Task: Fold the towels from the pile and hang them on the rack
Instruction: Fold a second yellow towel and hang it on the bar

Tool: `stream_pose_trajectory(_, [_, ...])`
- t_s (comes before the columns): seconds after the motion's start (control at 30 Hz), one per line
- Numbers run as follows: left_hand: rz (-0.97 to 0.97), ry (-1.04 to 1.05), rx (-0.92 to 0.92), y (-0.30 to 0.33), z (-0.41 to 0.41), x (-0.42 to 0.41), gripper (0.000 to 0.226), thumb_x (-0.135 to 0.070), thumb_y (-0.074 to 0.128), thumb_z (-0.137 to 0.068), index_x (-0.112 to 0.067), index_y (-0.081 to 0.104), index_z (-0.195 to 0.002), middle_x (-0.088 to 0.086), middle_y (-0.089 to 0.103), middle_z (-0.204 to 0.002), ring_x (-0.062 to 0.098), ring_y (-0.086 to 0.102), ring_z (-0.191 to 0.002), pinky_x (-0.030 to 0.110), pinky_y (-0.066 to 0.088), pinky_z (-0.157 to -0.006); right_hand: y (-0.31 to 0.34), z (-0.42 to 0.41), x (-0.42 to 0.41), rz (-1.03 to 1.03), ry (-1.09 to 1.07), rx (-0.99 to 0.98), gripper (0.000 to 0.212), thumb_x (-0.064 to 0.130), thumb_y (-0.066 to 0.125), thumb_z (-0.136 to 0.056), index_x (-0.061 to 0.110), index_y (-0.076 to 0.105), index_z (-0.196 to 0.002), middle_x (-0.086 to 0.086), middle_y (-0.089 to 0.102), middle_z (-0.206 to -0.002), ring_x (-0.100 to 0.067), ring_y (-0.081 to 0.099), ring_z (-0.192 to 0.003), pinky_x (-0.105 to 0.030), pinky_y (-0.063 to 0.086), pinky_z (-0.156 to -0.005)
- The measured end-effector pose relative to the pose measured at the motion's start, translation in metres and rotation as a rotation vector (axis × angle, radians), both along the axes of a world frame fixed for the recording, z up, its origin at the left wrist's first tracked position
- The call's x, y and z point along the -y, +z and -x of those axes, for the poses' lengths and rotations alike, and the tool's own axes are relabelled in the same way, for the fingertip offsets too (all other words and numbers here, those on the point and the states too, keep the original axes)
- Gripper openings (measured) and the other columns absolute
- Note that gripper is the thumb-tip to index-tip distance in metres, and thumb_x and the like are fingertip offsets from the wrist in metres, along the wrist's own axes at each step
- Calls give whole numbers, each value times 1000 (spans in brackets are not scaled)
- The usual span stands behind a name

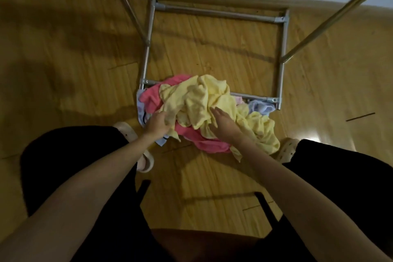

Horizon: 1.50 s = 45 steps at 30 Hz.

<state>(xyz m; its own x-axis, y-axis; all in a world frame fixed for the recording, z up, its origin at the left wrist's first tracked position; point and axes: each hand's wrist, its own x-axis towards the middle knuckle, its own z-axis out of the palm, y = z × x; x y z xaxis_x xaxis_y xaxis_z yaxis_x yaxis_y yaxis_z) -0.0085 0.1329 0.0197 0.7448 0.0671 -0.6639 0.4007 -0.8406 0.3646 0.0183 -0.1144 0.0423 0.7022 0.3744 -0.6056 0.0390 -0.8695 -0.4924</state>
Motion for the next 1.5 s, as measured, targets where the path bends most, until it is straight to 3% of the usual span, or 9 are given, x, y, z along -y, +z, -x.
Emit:
stream_pose_trajectory(0.1, [11,40,-6,-29,2,-7,45,-15,66,-87,1,52,-127,19,57,-125,34,54,-113,40,46,-88,-25,6,-20,37,54,23,69,22,52,-91,13,18,-151,-13,10,-159,-29,17,-144,-44,30,-111])
stream_pose_trajectory(0.27, [-5,121,56,-66,-9,-9,41,-33,73,-81,-2,62,-105,14,64,-99,32,62,-93,39,47,-69,-54,2,-43,74,77,20,72,27,50,-92,15,13,-152,-8,-1,-160,-26,4,-147,-47,26,-113])
stream_pose_trajectory(0.4, [-128,113,116,-85,-20,4,45,-42,75,-75,-10,58,-102,9,59,-103,29,58,-90,40,51,-68,-70,-8,-51,75,77,18,74,35,50,-91,16,11,-152,-6,-1,-160,-24,3,-147,-43,19,-116])
stream_pose_trajectory(0.7, [-86,256,248,-95,-26,18,19,-13,49,-91,-1,59,-102,16,61,-98,34,58,-89,42,45,-68,-87,-12,-48,145,121,-58,74,25,54,-91,16,12,-151,-7,-1,-160,-25,2,-147,-41,25,-113])
stream_pose_trajectory(0.8, [26,408,328,-75,-30,18,20,-13,43,-97,-5,57,-110,14,64,-89,33,60,-81,38,44,-62,-75,-19,-50,128,107,-54,72,19,53,-90,10,14,-150,-11,12,-158,-30,16,-144,-42,31,-109])
stream_pose_trajectory(0.97, [212,329,485,-15,-43,24,21,-11,41,-101,-5,58,-110,1,55,-75,9,50,-62,16,34,-53,-39,-35,-56,44,37,38,76,9,54,-88,8,10,-150,-17,33,-143,-35,38,-128,-42,42,-98])
stream_pose_trajectory(1.1, [280,219,527,30,-55,26,17,-12,42,-100,-6,58,-102,8,58,-76,19,52,-65,31,40,-57,-7,-42,-52,-39,-21,103,72,11,55,-88,6,15,-148,-20,42,-132,-34,44,-121,-44,44,-95])
stream_pose_trajectory(1.2, [316,205,539,71,-62,31,14,-12,41,-100,-10,55,-94,-6,49,-68,7,46,-62,14,32,-52,21,-36,-46,-138,-107,104,56,12,58,-88,5,33,-137,-19,53,-119,-33,53,-109,-43,47,-88])
stream_pose_trajectory(1.5, [391,164,635,191,-50,69,16,-11,46,-98,-4,59,-100,7,59,-83,12,51,-71,11,35,-55,126,5,-20,-481,-201,174,46,12,69,-81,9,52,-124,-6,60,-109,-16,57,-99,-24,49,-77])
